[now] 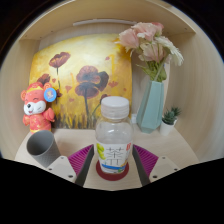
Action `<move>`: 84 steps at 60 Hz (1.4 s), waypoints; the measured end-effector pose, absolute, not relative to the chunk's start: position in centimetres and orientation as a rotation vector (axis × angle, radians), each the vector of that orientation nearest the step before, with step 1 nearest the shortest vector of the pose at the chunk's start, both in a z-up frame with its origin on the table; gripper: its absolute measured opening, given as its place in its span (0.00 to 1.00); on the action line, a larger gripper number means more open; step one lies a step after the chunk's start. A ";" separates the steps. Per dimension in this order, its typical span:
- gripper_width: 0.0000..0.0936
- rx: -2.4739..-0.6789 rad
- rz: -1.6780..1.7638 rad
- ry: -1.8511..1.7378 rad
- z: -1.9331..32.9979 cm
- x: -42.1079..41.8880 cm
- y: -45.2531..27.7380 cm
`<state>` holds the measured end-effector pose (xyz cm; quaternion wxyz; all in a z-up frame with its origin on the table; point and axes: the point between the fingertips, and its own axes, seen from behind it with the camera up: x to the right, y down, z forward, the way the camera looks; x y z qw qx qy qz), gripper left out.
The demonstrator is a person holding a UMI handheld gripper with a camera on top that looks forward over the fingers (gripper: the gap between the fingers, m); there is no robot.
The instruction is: Pour water
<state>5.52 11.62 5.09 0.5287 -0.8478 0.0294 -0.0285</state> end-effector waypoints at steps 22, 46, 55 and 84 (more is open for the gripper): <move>0.84 -2.236 -0.121 0.075 1.7 3.2 -1.6; 0.84 -2.129 -0.045 0.035 14.0 -5.5 -7.9; 0.84 -2.101 -0.023 0.017 18.1 -7.5 -8.8; 0.82 -2.011 0.002 0.050 24.6 -9.2 -11.2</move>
